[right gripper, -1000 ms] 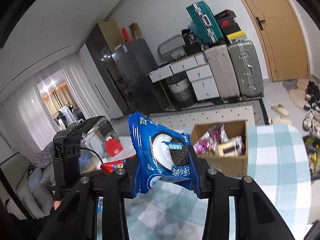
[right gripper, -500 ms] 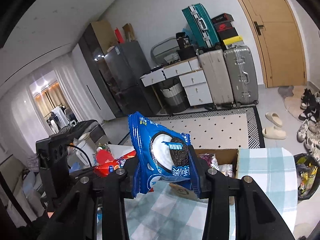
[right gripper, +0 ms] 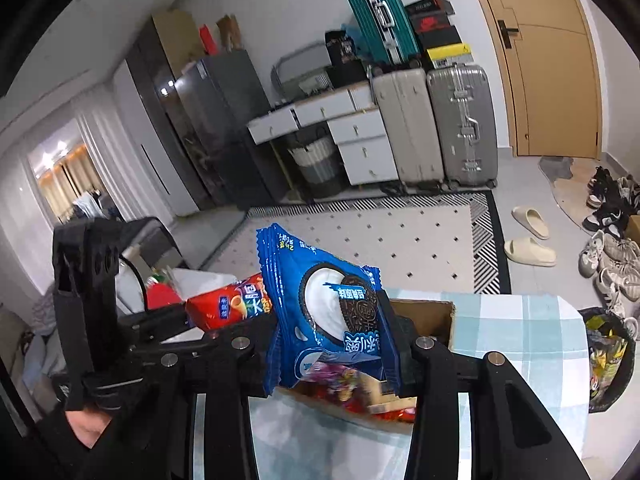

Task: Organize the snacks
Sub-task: 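Carry the red chip bag and Oreo packet over the box, then open both grippers to drop the packets into the box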

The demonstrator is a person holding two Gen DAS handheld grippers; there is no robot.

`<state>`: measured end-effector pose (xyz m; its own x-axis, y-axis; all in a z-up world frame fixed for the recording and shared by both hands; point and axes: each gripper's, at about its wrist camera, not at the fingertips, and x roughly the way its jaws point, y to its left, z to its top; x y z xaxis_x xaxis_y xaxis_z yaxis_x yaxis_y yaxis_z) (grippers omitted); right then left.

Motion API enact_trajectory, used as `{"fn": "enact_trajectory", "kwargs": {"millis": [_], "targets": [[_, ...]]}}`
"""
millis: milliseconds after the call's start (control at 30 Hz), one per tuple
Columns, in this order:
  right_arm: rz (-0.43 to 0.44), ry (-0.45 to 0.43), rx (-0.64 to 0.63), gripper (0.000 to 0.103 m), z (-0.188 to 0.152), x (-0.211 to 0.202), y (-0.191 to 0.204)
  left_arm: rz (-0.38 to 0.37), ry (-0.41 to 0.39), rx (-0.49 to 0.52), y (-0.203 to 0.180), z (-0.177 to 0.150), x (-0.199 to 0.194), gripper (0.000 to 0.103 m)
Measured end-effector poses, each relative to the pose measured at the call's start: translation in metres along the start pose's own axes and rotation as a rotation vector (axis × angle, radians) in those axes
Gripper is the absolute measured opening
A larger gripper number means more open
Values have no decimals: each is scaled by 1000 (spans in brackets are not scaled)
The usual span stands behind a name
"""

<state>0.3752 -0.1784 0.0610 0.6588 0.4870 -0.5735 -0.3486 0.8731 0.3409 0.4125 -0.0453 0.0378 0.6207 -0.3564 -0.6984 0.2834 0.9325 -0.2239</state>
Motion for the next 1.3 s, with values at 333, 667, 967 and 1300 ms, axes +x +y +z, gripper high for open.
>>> {"fn": "enact_trajectory", "kwargs": {"millis": [333,667,967,1300], "targets": [[-56,81,7,40,-15,82,-33,28,62,-28,22,-11,85,40],[-123,106,23,41,-33,117,-50,63,108,-52,34,-13,126,40],[-135,141,57,60,-43,134,-62,83,117,-78,45,-14,135,43],[-111,66,55,82,-38,99,-51,103,59,-42,40,-19,86,47]]}}
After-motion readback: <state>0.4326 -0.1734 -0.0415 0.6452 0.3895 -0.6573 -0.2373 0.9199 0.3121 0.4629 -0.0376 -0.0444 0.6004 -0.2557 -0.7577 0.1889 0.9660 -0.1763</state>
